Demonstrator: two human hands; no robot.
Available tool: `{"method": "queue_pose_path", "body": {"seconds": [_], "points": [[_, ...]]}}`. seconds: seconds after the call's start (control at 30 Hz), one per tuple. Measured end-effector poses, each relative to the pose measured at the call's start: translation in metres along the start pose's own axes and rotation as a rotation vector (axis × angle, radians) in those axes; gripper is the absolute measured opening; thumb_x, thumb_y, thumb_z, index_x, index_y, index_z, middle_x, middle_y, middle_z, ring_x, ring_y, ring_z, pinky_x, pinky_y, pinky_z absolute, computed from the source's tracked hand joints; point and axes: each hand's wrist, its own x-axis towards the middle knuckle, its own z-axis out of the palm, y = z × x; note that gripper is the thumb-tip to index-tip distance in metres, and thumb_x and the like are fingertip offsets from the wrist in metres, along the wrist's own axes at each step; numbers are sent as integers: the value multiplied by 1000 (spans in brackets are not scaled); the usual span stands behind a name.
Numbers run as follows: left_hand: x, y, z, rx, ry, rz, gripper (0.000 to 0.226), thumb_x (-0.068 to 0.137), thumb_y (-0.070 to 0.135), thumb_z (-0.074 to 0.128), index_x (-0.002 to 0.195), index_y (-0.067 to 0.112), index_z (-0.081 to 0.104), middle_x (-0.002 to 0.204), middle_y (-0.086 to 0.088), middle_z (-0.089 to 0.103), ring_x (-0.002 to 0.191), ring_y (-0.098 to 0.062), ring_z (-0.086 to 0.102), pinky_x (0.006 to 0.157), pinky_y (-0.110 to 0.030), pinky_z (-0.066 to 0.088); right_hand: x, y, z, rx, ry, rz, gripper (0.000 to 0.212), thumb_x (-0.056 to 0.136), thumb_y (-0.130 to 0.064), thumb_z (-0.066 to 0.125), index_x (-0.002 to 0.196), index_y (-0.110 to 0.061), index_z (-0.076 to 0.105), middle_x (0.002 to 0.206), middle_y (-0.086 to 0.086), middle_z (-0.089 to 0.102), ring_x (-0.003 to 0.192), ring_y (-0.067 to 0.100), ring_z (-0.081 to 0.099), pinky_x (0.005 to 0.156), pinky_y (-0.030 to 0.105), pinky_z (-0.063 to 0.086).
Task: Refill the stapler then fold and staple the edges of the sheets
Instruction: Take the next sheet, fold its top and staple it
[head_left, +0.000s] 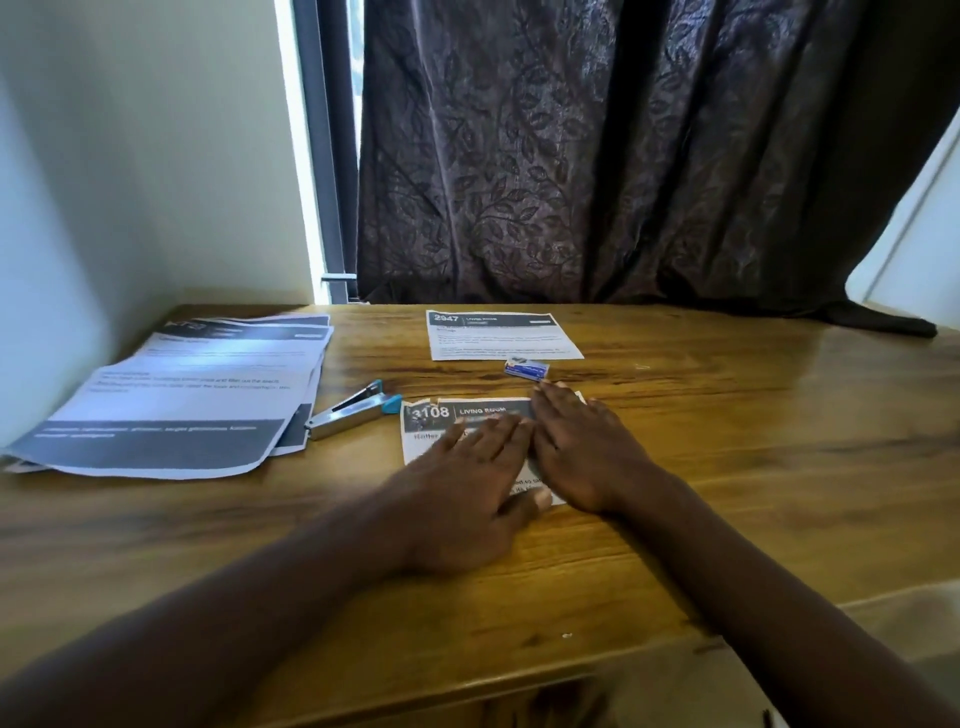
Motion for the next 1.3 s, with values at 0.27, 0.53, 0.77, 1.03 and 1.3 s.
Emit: {"method": "queue_pose_path", "body": {"seconds": [0.27, 0.53, 0.77, 1.03, 1.3], "points": [[-2, -21, -4, 6, -51, -259, 108, 80, 88, 17, 160, 21, -15, 169, 3, -18, 156, -14, -14, 123, -35, -8, 6, 1, 6, 43, 37, 27, 65, 107, -53, 11, 163, -21, 0, 172, -2, -5, 158, 13, -7, 125, 37, -5], [-21, -28, -3, -39, 88, -328, 72, 101, 65, 26, 161, 30, 5, 170, 9, 4, 157, -12, 8, 127, -38, 8, -8, 0, -2, -3, 132, 20, 63, 106, -51, 23, 161, -21, 19, 171, 1, 15, 157, 19, 10, 126, 44, 10], [-17, -37, -5, -5, 140, -321, 73, 95, 72, 35, 157, 37, 21, 168, 13, 20, 155, -17, 21, 125, -47, 13, 27, -39, -26, 134, 298, -223, 36, 103, -37, 45, 133, -21, 59, 125, -1, 55, 116, 16, 49, 99, 37, 44], [-14, -53, 0, -34, 298, -253, 70, 87, 79, 36, 147, 42, 39, 154, 20, 43, 141, -9, 41, 117, -41, 32, 53, -54, -4, 94, 329, -262, 23, 101, -40, 45, 113, -24, 57, 114, -2, 54, 106, 16, 44, 94, 36, 43], [-20, -76, -18, -118, 536, -293, 52, 82, 68, 55, 120, 35, 65, 128, 18, 64, 113, -7, 55, 99, -38, 49, 53, -53, -3, 100, 371, -292, 21, 102, -43, 43, 104, -23, 50, 105, -4, 49, 97, 14, 41, 85, 34, 39]]}}
